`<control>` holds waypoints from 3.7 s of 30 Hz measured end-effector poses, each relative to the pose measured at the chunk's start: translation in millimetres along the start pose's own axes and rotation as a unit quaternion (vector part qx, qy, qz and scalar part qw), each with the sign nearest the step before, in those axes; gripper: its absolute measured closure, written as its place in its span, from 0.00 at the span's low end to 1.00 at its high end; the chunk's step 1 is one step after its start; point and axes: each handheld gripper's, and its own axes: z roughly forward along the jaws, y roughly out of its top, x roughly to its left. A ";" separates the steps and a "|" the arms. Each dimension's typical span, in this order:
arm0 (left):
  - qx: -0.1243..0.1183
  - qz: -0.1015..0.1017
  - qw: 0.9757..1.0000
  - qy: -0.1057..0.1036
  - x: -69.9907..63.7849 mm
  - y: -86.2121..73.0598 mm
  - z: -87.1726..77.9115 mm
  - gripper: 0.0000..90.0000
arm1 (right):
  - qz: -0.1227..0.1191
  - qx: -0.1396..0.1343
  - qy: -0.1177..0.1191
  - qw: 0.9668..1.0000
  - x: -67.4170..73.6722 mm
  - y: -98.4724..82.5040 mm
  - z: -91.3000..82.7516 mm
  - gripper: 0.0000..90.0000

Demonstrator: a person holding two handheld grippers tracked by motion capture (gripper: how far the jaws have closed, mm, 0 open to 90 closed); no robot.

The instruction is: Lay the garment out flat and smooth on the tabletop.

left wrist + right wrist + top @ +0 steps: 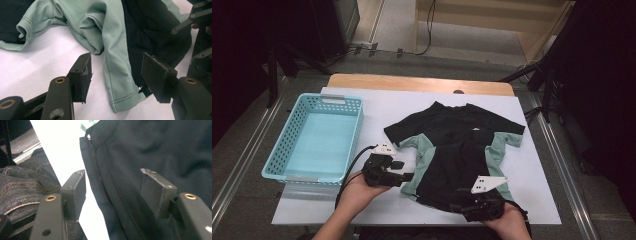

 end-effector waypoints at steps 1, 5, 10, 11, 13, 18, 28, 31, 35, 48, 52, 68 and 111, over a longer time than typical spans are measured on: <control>0.000 -0.001 1.000 -0.001 0.0 -0.1 0.2 0.47 | -0.003 0.002 0.001 1.000 0.4 0.3 1.5 0.40; 0.001 0.001 1.000 -0.003 -2.1 -0.7 3.0 0.49 | -0.005 0.010 0.004 1.000 3.5 0.9 5.5 0.40; 0.010 0.009 1.000 -0.006 -6.6 -0.7 10.2 0.50 | -0.009 0.018 0.008 1.000 4.4 -2.0 10.7 0.40; 0.012 0.010 1.000 -0.007 -7.3 -0.9 11.6 0.50 | -0.014 0.017 0.007 1.000 4.6 -2.5 12.1 0.40; 0.016 0.013 1.000 -0.007 -8.8 -1.3 13.6 0.51 | -0.019 0.019 0.004 1.000 5.6 -3.0 13.8 0.41; 0.028 0.018 0.999 -0.008 -12.8 -0.7 18.8 0.55 | -0.029 0.023 0.003 0.999 8.9 -3.5 18.4 0.41; 0.056 0.020 0.998 -0.005 -13.0 -2.1 31.3 0.67 | -0.052 0.025 -0.020 0.998 13.2 -6.4 23.8 0.53; 0.065 0.016 0.998 -0.005 -12.2 -3.0 34.8 0.71 | -0.070 0.015 -0.044 0.996 17.1 -10.1 25.4 0.60; 0.084 0.000 0.996 -0.012 -9.5 -4.0 39.8 0.76 | -0.061 0.008 -0.050 0.997 17.5 -10.6 26.3 0.75; 0.103 -0.006 0.993 -0.050 -11.3 -5.1 39.2 0.97 | 0.019 0.073 -0.004 0.997 9.2 4.2 20.8 0.92; 0.094 -0.014 0.994 -0.058 -14.4 -7.4 28.5 0.97 | 0.015 0.062 0.005 0.998 10.9 4.5 11.9 0.92; 0.059 -0.015 0.995 -0.080 -34.4 -19.9 -5.1 0.89 | 0.020 0.084 0.073 0.994 33.2 -13.5 -14.6 0.92; 0.040 -0.019 0.998 -0.036 -24.2 10.9 37.8 0.63 | 0.040 -0.020 -0.034 0.998 -24.5 -15.5 -39.7 0.47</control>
